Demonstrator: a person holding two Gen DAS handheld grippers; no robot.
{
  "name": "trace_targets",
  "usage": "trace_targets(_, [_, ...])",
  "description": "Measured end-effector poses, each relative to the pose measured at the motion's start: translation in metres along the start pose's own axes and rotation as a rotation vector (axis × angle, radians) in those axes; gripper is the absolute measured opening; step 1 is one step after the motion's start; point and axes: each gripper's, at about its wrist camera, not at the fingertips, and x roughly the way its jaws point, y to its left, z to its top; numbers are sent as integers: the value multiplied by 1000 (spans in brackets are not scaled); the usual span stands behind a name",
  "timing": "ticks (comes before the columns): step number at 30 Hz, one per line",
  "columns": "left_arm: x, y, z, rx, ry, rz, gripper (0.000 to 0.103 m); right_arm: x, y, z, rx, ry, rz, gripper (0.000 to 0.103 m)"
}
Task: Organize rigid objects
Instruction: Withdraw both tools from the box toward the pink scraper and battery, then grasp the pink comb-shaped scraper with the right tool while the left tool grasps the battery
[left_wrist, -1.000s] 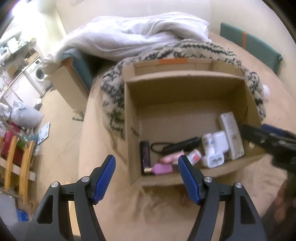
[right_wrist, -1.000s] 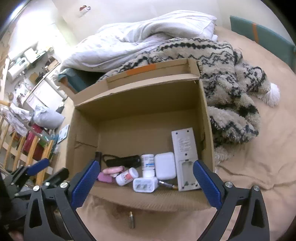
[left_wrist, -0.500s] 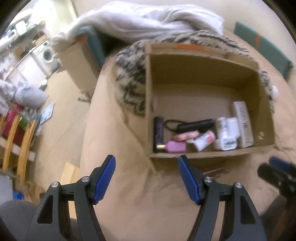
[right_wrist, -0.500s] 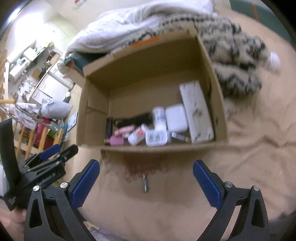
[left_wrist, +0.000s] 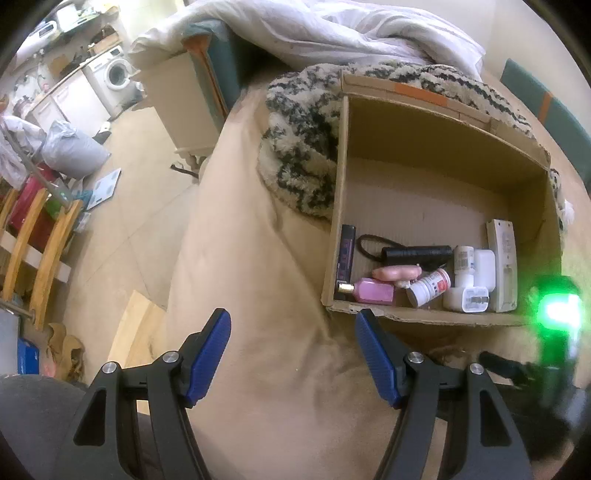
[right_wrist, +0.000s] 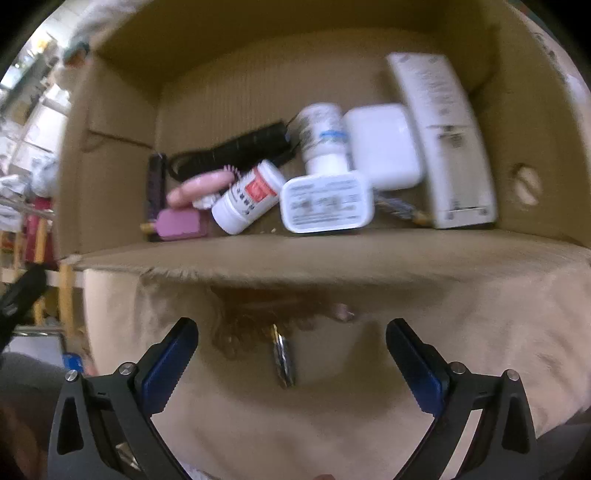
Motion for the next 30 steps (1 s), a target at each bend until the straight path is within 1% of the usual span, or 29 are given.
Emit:
trace_targets(3, [-2,3,1,-16,1,-3,67,23,20,4,-45,40,-98,103])
trace_targets(5, [-3,5,1,-34,9,-24,67,38,33,4,-81,52,-194,103])
trace_targets(7, [-3,6,0,-40,18,-43,67,41,41,3,-99,26,-235,103])
trace_targets(8, [-3,5,0,-39,20,-48,67,42,42,3,-87,21,-236,103])
trace_targets(10, [-2,4,1,-39,23,-50,67,43,41,1,-69,3,-222,103])
trace_targets(12, [0,4,2,-46,35,-66,67,44,45,-2,-99,-7,-224,103])
trace_targets(15, [2,3,2,-52,52,-86,67,37,44,-4,-126,-15,-203,103])
trace_targets(19, [1,0,1,-39,49,-86,67,26,38,-6,-120,-27,-157,103])
trace_targets(22, [1,3,0,-50,47,-82,67,10,32,-7,-115,-42,-115,102])
trace_targets(26, [6,8,0,-76,61,-81,67,-21,14,-11,-95,-67,-52,102])
trace_targets(28, [9,8,-1,-84,71,-88,67,-35,0,-14,-80,-78,-39,102])
trace_targets(30, [12,6,-3,-81,80,-96,67,-47,-21,-19,-32,-87,-16,102])
